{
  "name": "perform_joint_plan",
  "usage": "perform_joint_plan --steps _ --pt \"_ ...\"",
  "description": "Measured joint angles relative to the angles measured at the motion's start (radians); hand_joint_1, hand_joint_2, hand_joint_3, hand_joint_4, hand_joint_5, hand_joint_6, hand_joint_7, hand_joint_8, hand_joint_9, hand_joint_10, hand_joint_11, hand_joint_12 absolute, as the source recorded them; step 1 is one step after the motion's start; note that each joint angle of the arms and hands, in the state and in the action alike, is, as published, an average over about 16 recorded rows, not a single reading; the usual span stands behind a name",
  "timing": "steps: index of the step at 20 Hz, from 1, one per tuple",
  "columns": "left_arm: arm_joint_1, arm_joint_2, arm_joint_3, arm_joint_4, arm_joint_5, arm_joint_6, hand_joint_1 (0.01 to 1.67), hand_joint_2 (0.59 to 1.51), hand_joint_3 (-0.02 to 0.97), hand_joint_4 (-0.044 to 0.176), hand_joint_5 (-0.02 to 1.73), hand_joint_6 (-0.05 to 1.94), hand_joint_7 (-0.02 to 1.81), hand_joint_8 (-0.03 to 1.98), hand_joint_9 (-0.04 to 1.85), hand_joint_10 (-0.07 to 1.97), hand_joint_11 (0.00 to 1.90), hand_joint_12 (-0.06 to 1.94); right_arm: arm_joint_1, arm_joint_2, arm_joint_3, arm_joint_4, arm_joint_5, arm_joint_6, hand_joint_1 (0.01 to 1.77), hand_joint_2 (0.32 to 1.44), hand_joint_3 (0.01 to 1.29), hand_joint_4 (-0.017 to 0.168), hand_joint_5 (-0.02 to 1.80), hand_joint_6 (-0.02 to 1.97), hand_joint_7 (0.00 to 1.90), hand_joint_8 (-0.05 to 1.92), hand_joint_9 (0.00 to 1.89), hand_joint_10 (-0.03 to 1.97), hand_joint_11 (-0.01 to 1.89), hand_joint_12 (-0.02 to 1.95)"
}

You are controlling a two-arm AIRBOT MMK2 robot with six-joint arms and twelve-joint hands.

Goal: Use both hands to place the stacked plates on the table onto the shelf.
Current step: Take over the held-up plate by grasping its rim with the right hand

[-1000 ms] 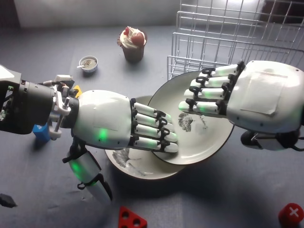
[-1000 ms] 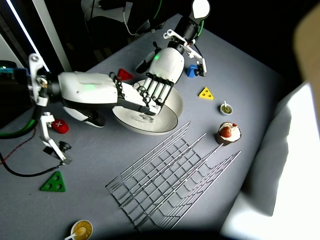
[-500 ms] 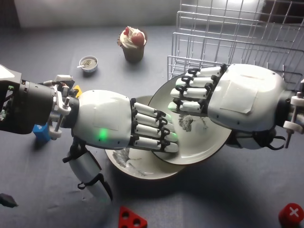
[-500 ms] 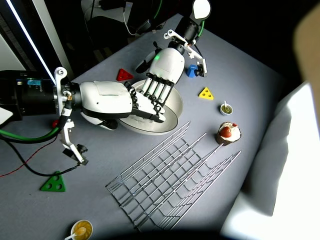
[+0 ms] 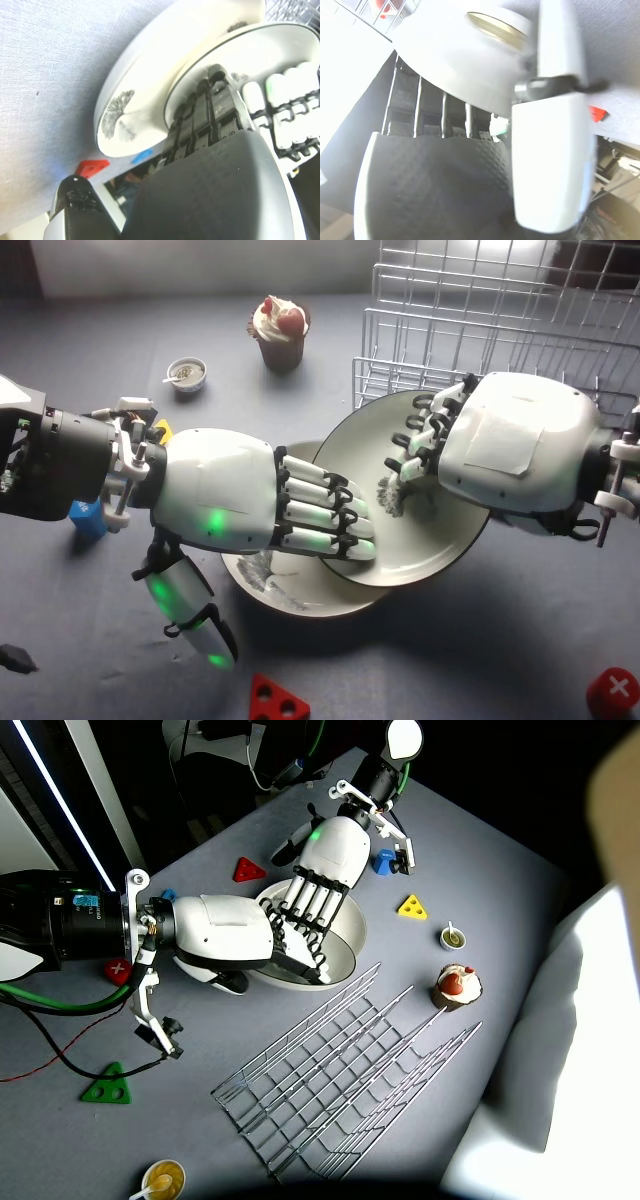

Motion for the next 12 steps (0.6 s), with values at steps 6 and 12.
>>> perform_joint_plan --steps 6,12 --pt "-0.010 0.014 0.002 -0.024 -0.002 0.001 0.11 0.893 -0.001 -0.006 0.03 -0.03 0.05 -0.02 0.10 0.00 0.13 0.02 0.000 0.004 -0.018 0.003 0.019 0.000 1.47 0.93 0.02 0.000 0.81 0.49 0.85 0.24 0.83 0.34 0.75 0.63" --pt "-0.046 0.067 0.002 -0.084 -0.015 0.006 0.11 0.895 0.000 -0.002 0.07 -0.01 0.08 0.00 0.11 0.00 0.12 0.02 0.000 0.015 -0.057 0.010 0.027 0.003 1.49 0.91 0.02 -0.005 0.89 0.76 0.98 0.42 0.96 0.53 0.86 0.93"
